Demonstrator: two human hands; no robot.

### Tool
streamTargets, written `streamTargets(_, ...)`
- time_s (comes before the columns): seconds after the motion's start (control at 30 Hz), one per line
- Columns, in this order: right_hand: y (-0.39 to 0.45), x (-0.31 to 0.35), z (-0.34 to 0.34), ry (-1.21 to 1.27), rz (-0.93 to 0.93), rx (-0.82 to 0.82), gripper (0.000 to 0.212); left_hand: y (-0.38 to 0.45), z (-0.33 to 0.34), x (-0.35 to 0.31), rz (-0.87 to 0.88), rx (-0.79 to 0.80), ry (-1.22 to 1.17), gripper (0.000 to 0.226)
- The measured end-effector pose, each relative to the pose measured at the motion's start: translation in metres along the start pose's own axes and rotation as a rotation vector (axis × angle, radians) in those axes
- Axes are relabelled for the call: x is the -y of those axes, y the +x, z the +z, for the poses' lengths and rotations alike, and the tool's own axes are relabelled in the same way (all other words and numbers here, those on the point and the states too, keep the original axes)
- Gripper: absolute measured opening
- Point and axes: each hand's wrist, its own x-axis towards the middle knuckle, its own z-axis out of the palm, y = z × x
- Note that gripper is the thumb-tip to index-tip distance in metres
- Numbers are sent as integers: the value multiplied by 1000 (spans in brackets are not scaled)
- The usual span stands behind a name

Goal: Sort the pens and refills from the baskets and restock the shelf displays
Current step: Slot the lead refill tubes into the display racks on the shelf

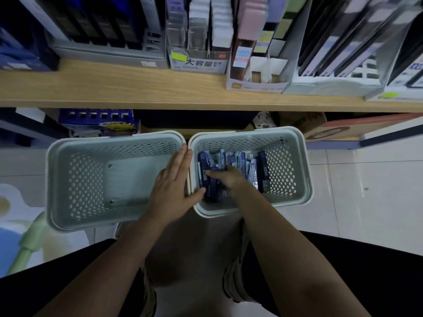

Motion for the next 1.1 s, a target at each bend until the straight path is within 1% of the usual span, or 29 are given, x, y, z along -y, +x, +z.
streamTargets(0.03,-1,0,-1,6,16,23,99,0,0,0,-3,1,2,96)
streamTargets(0.1,-2,-2,-1,10,36,41,101,0,0,-1,-10,7,2,96)
streamTargets(0.13,-2,-2,-1,7,37,42,98,0,-1,-2,-12,9,-1,96)
streamTargets(0.23,-1,-2,-2,-22,29,41,75,0,-2,-3,-16,15,-7,96)
streamTargets(0.27,-2,-2,-1,-30,29,43,75,-1,-2,-3,-20,19,-9,96)
streamTargets(0.37,-5,-1,0,-45,-2,20,83,-1,-3,-3,-23,18,-16,97)
streamTargets(0.47,-5,0,3,-87,-25,7,79,-1,-3,-4,-27,21,-21,96)
streamTargets(0.57,-4,-2,7,-38,-28,30,92,-1,-3,-4,-22,21,-23,95)
streamTargets(0.8,2,-9,9,54,-17,86,107,-1,-2,-4,-33,30,-29,95)
streamTargets(0.97,5,-11,5,87,0,69,101,-1,-2,-3,-32,32,-29,95)
streamTargets(1.1,7,-14,3,128,-7,60,102,-1,-2,-2,-13,15,-45,94)
